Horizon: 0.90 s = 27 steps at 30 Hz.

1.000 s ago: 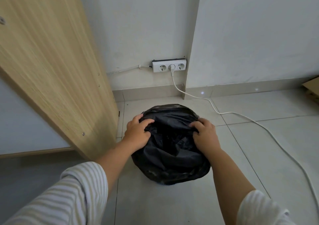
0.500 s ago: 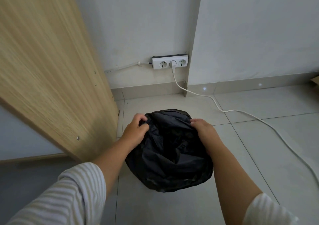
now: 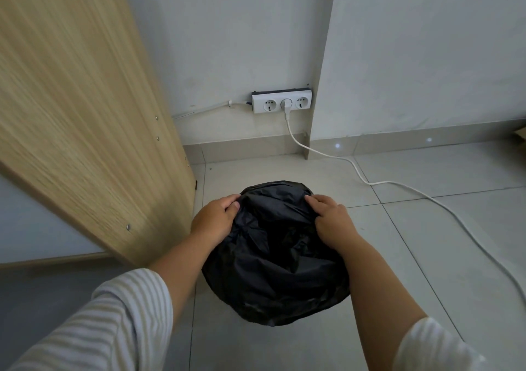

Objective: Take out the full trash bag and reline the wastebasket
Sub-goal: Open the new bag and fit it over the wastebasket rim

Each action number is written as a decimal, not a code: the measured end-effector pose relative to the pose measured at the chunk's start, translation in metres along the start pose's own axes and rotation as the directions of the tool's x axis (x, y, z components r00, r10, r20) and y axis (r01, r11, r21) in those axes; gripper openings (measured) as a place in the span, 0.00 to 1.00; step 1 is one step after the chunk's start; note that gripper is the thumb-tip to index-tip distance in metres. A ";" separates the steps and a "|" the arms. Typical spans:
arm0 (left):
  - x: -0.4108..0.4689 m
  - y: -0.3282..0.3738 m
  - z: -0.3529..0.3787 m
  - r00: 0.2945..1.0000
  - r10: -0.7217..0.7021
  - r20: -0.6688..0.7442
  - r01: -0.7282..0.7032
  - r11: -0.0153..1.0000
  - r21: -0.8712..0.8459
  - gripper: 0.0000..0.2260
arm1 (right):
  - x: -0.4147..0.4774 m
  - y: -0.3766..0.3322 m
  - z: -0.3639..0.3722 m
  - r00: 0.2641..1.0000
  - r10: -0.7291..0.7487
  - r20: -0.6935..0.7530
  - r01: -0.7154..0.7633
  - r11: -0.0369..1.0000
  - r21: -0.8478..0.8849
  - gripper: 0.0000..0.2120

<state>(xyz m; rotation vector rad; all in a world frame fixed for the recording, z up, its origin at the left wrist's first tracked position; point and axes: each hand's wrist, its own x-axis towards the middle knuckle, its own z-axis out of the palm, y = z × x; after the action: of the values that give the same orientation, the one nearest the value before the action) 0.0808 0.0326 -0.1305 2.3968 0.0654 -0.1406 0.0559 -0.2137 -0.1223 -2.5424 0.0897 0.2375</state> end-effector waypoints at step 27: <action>-0.008 -0.002 -0.010 0.907 -0.351 0.232 0.366 0.930 -0.022 0.30 | -0.004 0.003 0.002 0.963 0.254 -0.093 -0.237 0.958 0.165 0.17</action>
<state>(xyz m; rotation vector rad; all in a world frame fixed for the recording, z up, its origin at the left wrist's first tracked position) 0.0731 0.0402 -0.1235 2.2657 0.4008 -0.5724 0.0510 -0.2154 -0.1251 -2.3874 0.4532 0.1747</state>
